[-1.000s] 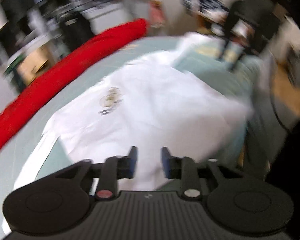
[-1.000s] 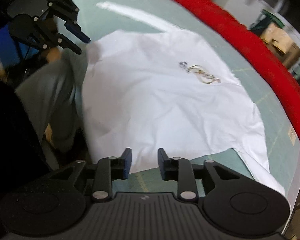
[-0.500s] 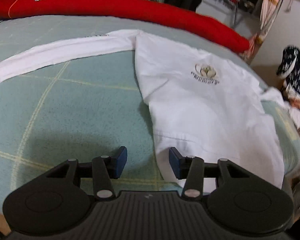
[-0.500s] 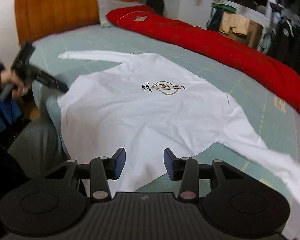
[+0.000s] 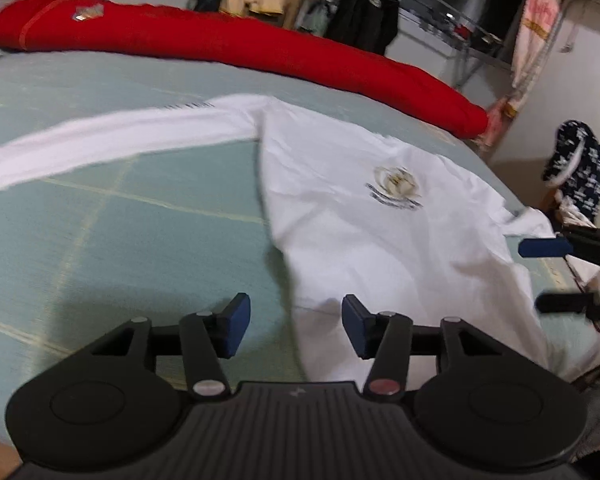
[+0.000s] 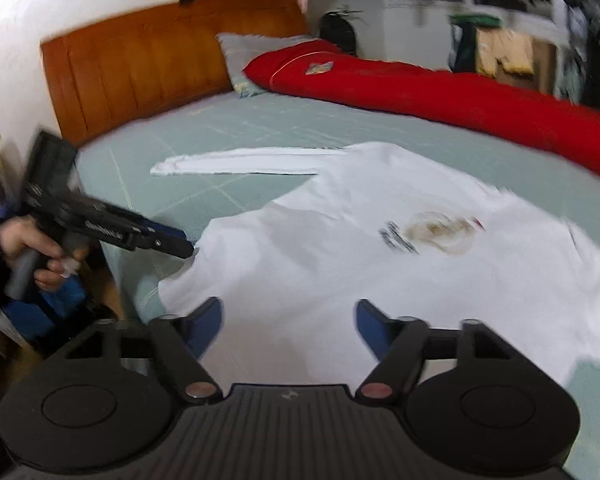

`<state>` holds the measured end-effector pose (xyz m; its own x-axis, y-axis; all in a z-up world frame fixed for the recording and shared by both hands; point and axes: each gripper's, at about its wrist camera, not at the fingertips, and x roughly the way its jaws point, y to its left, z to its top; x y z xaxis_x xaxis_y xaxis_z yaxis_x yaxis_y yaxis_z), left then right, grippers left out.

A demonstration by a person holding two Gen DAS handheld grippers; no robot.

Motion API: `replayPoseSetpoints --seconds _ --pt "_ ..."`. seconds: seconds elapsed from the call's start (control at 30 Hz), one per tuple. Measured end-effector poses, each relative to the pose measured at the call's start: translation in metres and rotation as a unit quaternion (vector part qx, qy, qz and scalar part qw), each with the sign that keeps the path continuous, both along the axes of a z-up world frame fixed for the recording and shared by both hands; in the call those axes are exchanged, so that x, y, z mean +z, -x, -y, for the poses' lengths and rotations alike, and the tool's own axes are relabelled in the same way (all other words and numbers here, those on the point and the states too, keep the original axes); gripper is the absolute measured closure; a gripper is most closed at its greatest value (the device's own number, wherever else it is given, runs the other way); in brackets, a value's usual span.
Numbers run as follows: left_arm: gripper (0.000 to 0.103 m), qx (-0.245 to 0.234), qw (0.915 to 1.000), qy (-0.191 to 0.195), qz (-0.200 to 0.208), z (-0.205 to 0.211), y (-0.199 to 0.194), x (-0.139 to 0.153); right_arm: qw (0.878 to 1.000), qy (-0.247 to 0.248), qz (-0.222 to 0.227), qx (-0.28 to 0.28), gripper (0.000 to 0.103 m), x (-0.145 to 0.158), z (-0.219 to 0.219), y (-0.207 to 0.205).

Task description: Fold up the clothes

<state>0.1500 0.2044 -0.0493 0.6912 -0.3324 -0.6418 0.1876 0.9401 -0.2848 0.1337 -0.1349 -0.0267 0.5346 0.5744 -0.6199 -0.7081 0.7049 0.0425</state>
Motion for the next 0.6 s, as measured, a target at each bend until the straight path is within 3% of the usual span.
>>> replayPoseSetpoints --seconds 0.03,0.2,0.33,0.5,0.6 --pt "0.049 0.009 1.0000 -0.003 0.002 -0.006 0.001 0.003 1.000 0.020 0.018 0.006 0.000 -0.001 -0.021 0.000" --pt "0.042 0.062 0.9979 -0.019 -0.011 -0.037 0.002 0.018 0.995 0.076 0.060 0.033 0.000 -0.012 -0.107 -0.007" --pt "0.039 0.075 0.9968 0.006 -0.027 -0.053 0.003 0.022 0.990 0.123 0.070 0.024 0.000 -0.034 -0.157 -0.016" --pt "0.035 0.050 0.9980 0.025 -0.030 -0.051 0.002 0.020 0.975 0.188 0.116 -0.002 0.000 -0.054 -0.165 -0.014" --pt "0.035 0.032 0.9982 0.039 -0.031 -0.044 -0.005 0.014 0.978 0.175 0.113 -0.021 0.000 -0.048 -0.139 -0.014"
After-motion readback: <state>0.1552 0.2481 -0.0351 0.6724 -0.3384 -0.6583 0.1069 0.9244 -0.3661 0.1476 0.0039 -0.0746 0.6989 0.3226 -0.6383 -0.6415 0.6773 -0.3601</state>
